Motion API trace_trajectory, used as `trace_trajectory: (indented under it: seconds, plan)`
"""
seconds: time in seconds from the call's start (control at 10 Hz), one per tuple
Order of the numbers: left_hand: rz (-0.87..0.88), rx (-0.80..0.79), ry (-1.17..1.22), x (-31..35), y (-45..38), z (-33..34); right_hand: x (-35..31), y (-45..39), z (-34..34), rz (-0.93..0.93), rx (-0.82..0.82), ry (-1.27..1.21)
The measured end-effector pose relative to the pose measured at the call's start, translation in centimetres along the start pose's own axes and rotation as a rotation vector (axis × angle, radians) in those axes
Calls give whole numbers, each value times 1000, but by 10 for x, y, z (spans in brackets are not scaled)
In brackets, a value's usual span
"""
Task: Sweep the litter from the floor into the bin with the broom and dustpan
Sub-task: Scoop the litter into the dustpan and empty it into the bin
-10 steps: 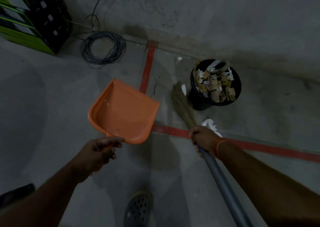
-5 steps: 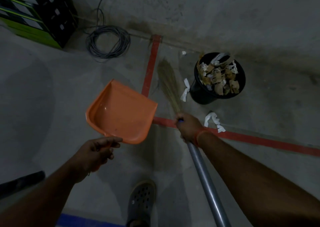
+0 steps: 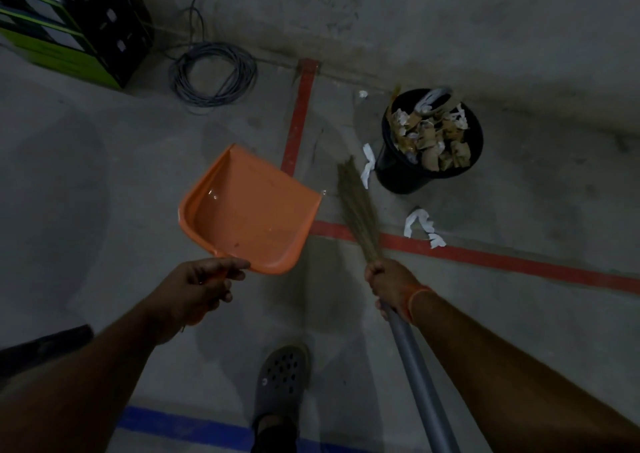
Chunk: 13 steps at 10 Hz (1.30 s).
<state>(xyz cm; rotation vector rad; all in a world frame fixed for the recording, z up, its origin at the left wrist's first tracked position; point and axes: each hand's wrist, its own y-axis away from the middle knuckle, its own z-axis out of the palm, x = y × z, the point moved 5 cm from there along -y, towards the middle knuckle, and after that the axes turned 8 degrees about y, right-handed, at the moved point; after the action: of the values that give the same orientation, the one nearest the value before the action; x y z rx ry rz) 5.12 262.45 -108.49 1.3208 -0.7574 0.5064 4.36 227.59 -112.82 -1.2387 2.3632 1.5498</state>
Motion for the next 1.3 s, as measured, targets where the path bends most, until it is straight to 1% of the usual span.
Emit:
trace_trajectory:
  seconds: [0.1,0.2,0.3,0.4,0.5,0.6,0.7,0.8,0.9,1.0,1.1,1.2,1.3]
  plan:
    - [9,-1,21,-6,11,19,26,47,-13,31,9,-84]
    - [-8,-9,15,-8,22,36,37,92,-27,-21,-7,-112]
    - [-26,-15,31,-12,23,41,31,116,-36,-71,-26,-153]
    - [-26,-14,41,-10,14,33,5,105,-40,-87,5,-178]
    - [-21,0,58,-2,-3,20,-40,58,-46,-149,73,-120]
    - [-12,1,63,14,-27,6,-97,-15,-56,-216,126,-48]
    - [-14,1,48,30,-56,-12,-155,-87,-77,-212,161,-6]
    - [-14,-9,46,44,-87,-29,-212,-142,-99,-202,119,-9]
    - [-13,-28,53,55,-115,-43,-254,-187,-114,-175,121,175]
    - [-8,-45,42,63,-137,-55,-259,-220,-115,-24,54,-7]
    - [-7,-38,26,63,-148,-66,-250,-236,-112,23,38,-19]
    - [-28,-10,21,58,-148,-74,-227,-230,-99,22,-40,71]
    - [-55,1,16,53,-138,-75,-204,-195,-76,47,-27,-54]
